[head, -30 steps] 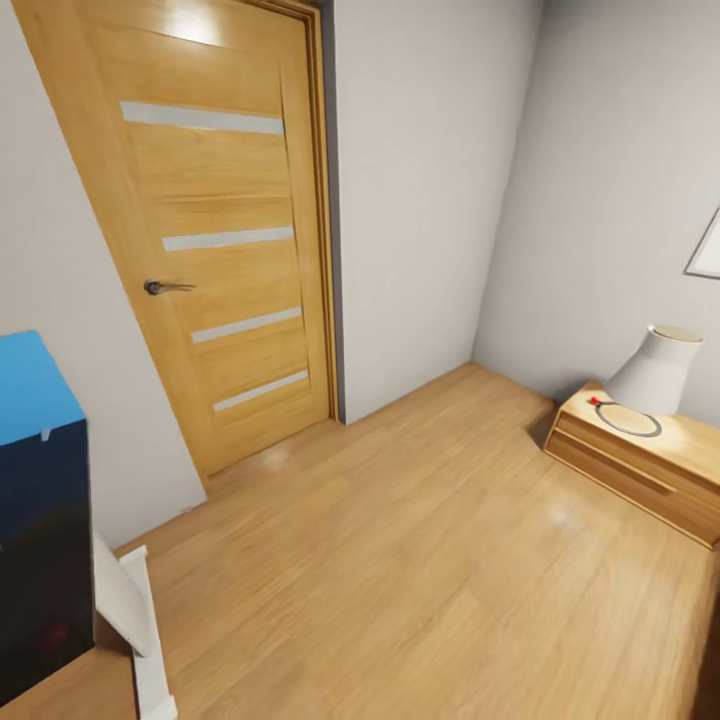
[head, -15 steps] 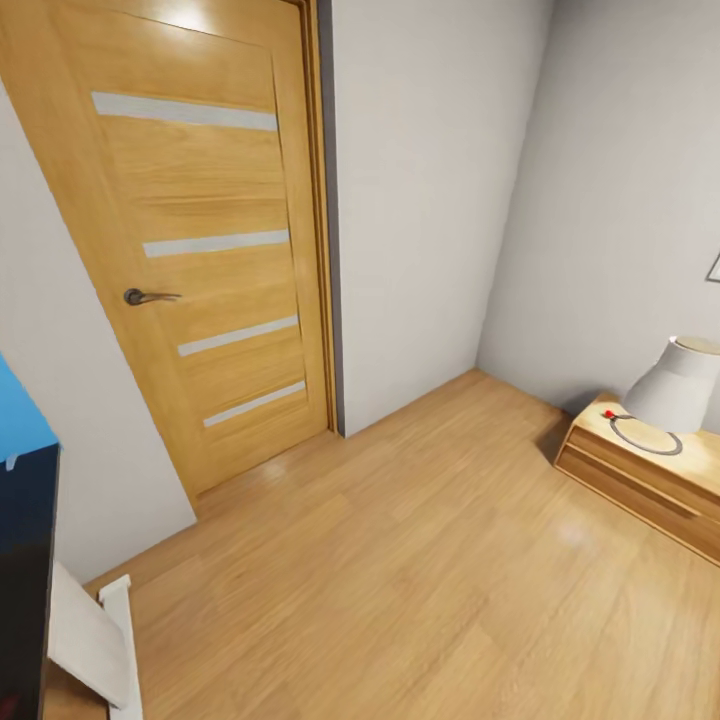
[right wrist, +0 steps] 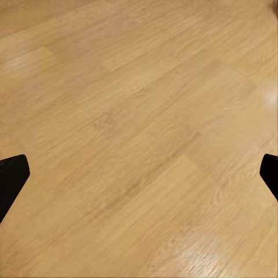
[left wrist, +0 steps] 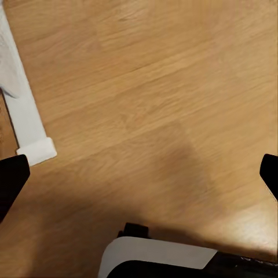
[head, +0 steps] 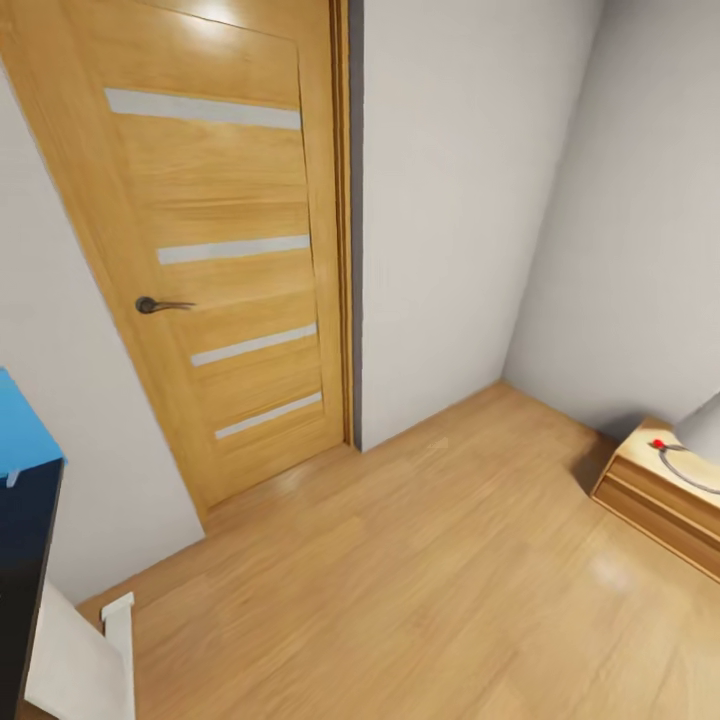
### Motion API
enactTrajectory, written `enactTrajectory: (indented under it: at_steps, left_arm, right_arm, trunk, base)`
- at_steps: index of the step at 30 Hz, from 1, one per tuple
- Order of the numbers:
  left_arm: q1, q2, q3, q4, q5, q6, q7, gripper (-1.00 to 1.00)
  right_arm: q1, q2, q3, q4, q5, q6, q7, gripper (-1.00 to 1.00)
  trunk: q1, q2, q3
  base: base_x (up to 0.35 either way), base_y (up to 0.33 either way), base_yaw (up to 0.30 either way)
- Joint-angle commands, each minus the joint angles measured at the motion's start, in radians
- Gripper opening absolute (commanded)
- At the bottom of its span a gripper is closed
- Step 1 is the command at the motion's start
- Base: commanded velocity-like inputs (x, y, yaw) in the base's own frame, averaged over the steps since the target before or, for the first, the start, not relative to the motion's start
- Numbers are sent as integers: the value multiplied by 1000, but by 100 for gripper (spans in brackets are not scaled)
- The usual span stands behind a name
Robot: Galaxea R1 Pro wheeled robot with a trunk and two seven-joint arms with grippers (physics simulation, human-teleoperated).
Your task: In the bedroom, organize the workspace by keeping the computer under the desk, ensuring the monitor is on the desk, placing the keyboard on the desk next to the monitor, placing the mouse on the desk next to the keyboard, moving the folder from the swivel chair onto the desk next to the mouse, stacking the notebook on top of the folder with the pen on top of the notebook, and positioning the swivel chair next to the desk.
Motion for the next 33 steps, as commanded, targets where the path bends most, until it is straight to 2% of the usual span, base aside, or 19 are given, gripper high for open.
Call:
enactTrajectory:
  at_steps: [1, 15, 33]
  left_arm:
    - [-1, 0, 2, 1, 0, -3, 0, 100]
    - [-1, 0, 2, 1, 0, -3, 0, 100]
    - [-1, 3, 4, 5, 1, -1, 0, 100]
  right_arm:
    - [0, 0, 1, 0, 5, -2, -7, 100]
    - [0, 0, 1, 0, 5, -2, -7, 100]
    - [0, 0, 1, 0, 5, 0, -7, 100]
  trunk:
    - [1, -1, 0]
    - [1, -1, 10]
    - [1, -1, 24]
  base:
    - [328, -57, 249]
    - [327, -98, 251]
    - [248, -209, 251]
